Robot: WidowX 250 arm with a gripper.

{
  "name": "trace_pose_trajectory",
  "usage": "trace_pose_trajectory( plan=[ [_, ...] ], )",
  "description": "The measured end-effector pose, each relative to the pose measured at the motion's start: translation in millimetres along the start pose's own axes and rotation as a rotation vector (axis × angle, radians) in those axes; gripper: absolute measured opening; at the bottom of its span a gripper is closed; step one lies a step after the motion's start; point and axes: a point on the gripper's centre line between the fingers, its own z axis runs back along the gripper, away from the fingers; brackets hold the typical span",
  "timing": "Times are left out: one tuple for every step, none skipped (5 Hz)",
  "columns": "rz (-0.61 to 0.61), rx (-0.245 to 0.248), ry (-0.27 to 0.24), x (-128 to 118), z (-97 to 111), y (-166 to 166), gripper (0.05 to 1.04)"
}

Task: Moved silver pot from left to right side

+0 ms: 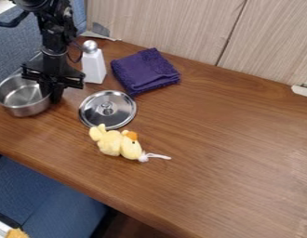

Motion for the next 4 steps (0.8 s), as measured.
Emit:
trace_pose_trajectory(
  plan=[
    [0.01, -0.008, -0.002, 1, 1, -1, 0.08],
    [0.039, -0.015, 0.007, 1, 1, 1, 0.078],
    [0.08, -0.036, 0.024, 4, 6, 1, 0.078],
    [0.141, -0.065, 0.048, 12, 20, 0, 0.078]
  ],
)
